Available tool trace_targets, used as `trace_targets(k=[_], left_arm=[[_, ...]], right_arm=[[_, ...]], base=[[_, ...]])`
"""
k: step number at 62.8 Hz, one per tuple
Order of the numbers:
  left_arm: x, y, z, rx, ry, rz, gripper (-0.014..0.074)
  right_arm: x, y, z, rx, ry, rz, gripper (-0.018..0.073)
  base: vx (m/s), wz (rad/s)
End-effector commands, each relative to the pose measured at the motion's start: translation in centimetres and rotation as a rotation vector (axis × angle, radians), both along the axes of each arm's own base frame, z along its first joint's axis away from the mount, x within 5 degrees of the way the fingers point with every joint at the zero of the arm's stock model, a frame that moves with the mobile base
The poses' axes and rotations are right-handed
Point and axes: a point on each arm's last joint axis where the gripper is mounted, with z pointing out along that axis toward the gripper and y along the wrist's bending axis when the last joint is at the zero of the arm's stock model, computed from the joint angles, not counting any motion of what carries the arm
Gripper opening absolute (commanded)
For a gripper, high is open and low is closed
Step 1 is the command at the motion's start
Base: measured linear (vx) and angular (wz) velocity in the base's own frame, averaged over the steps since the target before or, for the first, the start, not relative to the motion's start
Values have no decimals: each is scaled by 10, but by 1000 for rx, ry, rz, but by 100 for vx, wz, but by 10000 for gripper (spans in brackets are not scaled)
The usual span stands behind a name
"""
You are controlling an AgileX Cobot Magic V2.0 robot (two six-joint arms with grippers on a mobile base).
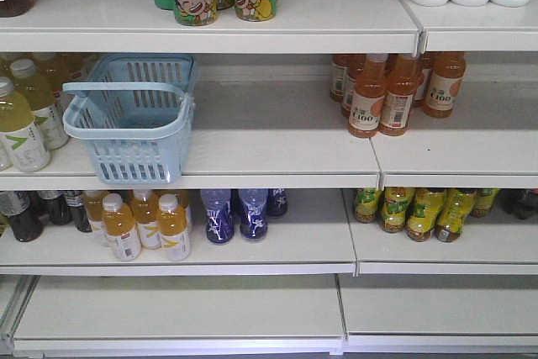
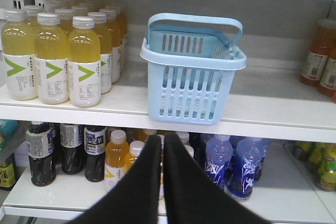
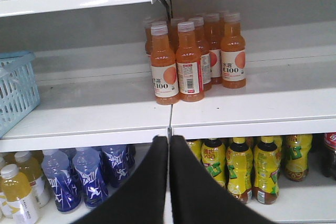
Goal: Place coke in basket with both arms
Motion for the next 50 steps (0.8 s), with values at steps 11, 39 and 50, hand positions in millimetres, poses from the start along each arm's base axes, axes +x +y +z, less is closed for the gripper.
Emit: trace_targets(k=[11,39,50], left_arm=[[-1,0,3,-10,-78,-4,-6],[-1,0,3,-10,-78,-4,-6],[-1,0,3,-10,-78,-4,-6]], right_arm=[[0,0,2,-10,-73,0,-4],[0,0,2,-10,-73,0,-4],[0,0,2,-10,-73,0,-4]], base=[[0,0],[0,0],[0,0]])
